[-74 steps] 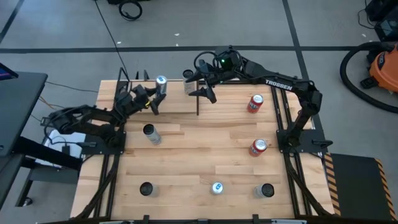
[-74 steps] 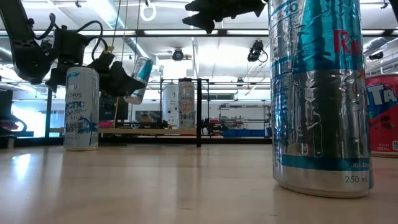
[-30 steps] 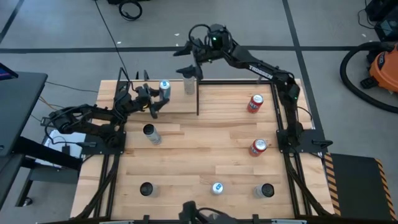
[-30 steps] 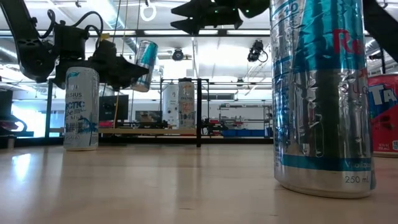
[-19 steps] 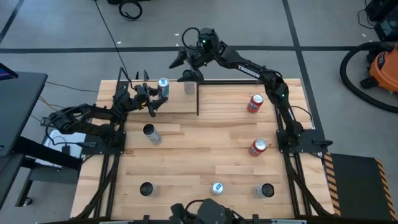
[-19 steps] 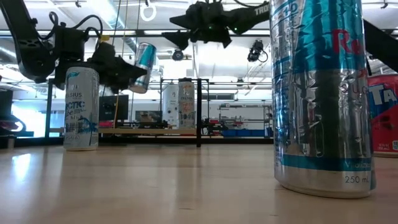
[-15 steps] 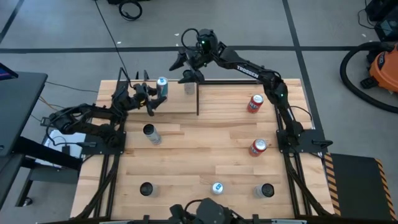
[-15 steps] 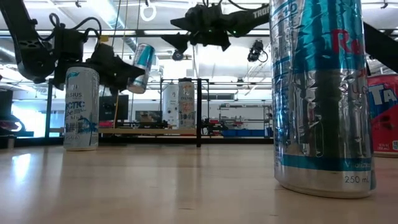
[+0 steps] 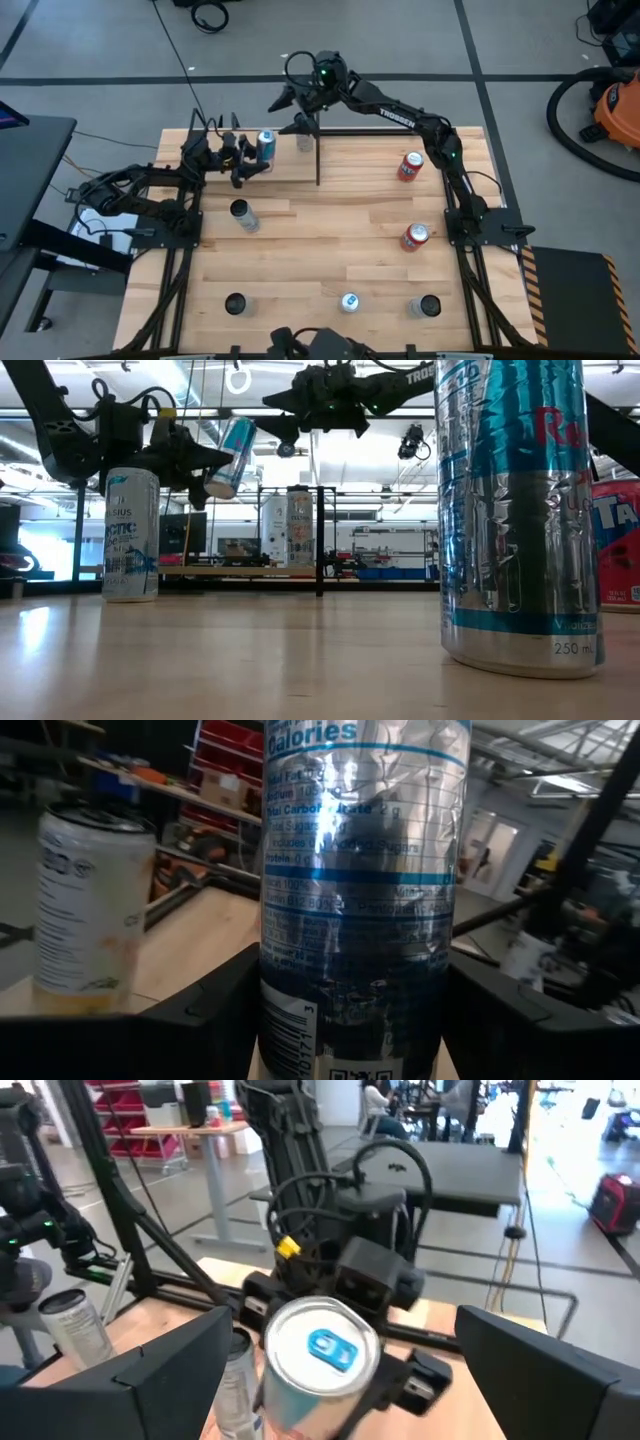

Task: Place canned beverage on shelf
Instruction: Put the top blue soda can on the shelf

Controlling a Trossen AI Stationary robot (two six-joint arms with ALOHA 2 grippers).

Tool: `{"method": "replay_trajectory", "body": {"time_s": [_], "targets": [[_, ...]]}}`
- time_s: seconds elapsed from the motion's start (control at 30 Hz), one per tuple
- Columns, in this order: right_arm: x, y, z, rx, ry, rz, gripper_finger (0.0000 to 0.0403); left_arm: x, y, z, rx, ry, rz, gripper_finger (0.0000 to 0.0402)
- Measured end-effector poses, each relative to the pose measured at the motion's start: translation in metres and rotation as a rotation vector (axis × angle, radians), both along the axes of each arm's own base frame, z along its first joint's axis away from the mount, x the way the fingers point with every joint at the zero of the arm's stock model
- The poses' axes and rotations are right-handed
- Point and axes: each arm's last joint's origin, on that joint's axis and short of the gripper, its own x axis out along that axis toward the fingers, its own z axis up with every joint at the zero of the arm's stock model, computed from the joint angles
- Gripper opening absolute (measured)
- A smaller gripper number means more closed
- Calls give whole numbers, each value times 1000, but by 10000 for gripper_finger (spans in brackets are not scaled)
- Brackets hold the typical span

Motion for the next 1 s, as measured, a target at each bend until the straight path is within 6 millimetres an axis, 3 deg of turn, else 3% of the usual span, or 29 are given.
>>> {"method": "replay_trajectory", "body": {"time_s": [1.0], "targets": [[18, 43, -15, -15, 135, 32, 393, 17, -5, 11, 4, -13, -111, 254]]}}
